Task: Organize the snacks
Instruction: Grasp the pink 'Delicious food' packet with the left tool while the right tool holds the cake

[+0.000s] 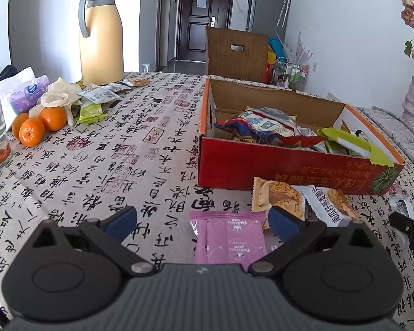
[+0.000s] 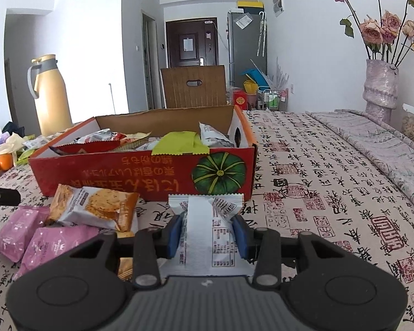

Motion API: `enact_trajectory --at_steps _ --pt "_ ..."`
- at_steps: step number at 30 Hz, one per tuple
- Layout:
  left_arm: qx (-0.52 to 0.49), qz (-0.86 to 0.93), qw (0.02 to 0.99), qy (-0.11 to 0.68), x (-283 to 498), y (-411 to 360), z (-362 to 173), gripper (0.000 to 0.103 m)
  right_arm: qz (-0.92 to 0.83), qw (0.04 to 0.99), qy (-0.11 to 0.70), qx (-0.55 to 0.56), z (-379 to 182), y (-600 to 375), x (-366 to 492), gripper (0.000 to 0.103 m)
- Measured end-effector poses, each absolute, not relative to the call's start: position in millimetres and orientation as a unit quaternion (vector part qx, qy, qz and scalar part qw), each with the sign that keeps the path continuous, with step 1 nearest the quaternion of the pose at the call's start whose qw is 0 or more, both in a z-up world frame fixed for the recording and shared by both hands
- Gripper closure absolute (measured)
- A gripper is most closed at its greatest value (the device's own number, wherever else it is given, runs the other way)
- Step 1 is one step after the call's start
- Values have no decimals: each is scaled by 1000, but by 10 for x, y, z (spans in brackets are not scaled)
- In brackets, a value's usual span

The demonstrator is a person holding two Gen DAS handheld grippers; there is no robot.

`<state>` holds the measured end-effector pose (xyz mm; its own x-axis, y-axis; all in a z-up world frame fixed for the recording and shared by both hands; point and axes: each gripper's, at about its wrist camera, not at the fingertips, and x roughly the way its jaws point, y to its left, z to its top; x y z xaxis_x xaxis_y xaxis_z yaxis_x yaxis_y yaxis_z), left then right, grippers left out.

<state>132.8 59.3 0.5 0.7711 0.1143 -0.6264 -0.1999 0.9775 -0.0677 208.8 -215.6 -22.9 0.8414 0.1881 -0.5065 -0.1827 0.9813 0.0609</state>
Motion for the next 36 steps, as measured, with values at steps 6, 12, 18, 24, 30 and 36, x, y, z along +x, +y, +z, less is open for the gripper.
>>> enact_trajectory --at_steps 6,12,18,24,30,36 --pt "-61 93 934 340 1320 533 -8 0 110 960 257 25 -223 -2212 2070 63" --pt "-63 98 929 352 1287 501 -9 0 116 960 251 35 -217 -2237 2054 63" --pt "-69 104 918 376 1322 471 -85 0 120 961 247 43 -212 -2265 2042 63" --pt "-70 107 912 390 1394 418 -162 0 125 960 244 49 -213 -2283 2033 63" --pt "-74 110 906 402 1454 408 -239 1 127 961 242 51 -211 -2288 2020 63" --pt "-71 109 906 403 1488 382 -273 9 126 960 245 50 -212 -2280 2030 63"
